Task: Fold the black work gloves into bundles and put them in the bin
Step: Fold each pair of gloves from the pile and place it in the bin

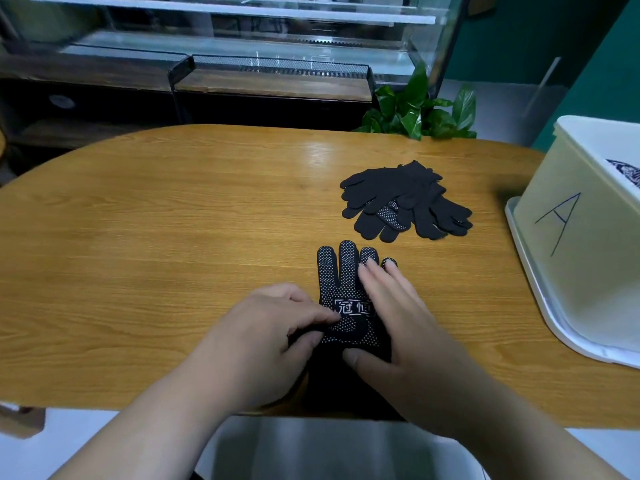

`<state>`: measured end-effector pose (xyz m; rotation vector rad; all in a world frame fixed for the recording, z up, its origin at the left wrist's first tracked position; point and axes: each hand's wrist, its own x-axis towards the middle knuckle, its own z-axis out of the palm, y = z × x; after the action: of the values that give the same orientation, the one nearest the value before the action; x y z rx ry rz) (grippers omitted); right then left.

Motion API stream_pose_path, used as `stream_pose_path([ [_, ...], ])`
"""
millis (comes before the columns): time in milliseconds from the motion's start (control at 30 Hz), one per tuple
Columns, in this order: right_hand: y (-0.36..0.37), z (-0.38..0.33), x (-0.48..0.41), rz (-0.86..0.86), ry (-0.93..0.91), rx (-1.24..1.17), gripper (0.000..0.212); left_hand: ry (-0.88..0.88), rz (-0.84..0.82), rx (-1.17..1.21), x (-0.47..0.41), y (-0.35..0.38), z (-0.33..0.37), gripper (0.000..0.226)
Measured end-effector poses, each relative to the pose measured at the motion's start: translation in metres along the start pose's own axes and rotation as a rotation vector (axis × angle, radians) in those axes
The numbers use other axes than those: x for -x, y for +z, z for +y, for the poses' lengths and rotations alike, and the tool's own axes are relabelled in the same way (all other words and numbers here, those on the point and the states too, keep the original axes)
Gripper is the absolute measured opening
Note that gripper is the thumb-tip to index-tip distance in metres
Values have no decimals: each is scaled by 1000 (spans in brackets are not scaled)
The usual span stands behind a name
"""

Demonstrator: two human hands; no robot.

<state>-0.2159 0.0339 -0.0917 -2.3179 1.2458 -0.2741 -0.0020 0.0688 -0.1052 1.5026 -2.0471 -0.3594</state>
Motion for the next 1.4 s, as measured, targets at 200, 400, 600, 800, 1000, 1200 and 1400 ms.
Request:
stream_pose_path([
  [200, 2, 3, 3, 122, -64, -26, 65, 192, 5, 13, -1, -4, -3, 34],
  [400, 5, 0, 3, 26, -64, 107, 85, 180, -63, -2, -1, -2, -10, 31],
  [600, 2, 0, 10, -5, -110, 115, 100, 173, -49, 7, -1, -2, -9, 26],
  [800, 0, 10, 12, 81, -139, -34, 68, 178, -78, -27, -3, -1, -8, 36],
  [1000, 0, 12, 9, 143, -168, 52, 48, 149, -93, -23, -2, -4, -6, 30],
  [1200, -7, 14, 2, 148, -133, -53, 46, 126, -70, 19, -3, -4, -6, 27],
  [1400, -29, 19, -11, 268, 84, -81, 30, -120, 96, 169, -25, -12, -10, 11],
])
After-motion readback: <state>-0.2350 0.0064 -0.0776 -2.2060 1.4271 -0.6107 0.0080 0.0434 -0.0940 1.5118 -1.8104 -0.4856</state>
